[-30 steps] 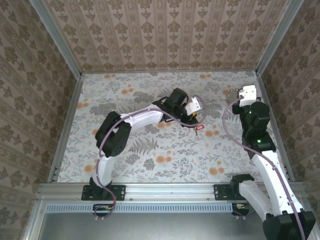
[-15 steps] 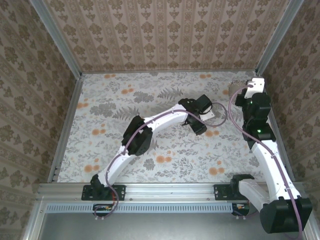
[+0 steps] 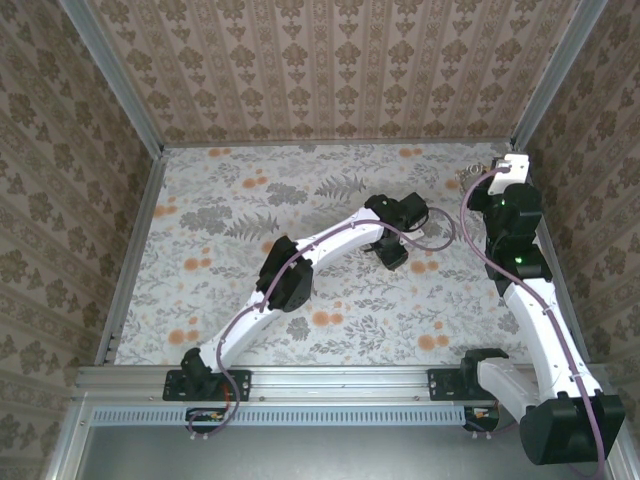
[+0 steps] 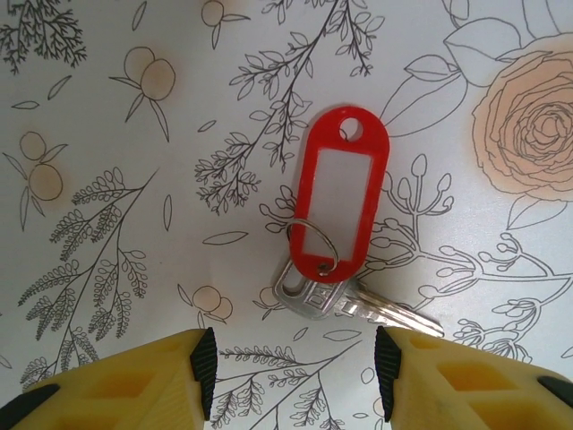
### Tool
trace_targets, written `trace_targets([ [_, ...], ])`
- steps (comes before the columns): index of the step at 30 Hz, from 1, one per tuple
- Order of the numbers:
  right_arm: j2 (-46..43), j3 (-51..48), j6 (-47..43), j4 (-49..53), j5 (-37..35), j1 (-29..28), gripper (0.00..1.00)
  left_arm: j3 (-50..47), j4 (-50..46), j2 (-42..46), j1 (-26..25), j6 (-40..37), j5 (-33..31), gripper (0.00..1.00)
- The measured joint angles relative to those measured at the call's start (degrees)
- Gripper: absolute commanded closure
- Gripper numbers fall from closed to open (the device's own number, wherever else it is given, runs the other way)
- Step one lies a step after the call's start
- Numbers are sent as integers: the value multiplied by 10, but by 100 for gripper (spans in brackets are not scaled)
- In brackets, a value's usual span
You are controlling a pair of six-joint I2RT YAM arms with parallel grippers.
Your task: Put the keys on the keyring
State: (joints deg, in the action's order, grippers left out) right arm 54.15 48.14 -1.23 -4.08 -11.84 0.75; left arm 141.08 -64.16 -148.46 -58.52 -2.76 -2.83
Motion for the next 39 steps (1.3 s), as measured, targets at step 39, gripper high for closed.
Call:
trace_targets([
  [39, -11, 0, 0, -1, 50, 0, 100, -35, 108, -6, 1, -39, 15, 78],
])
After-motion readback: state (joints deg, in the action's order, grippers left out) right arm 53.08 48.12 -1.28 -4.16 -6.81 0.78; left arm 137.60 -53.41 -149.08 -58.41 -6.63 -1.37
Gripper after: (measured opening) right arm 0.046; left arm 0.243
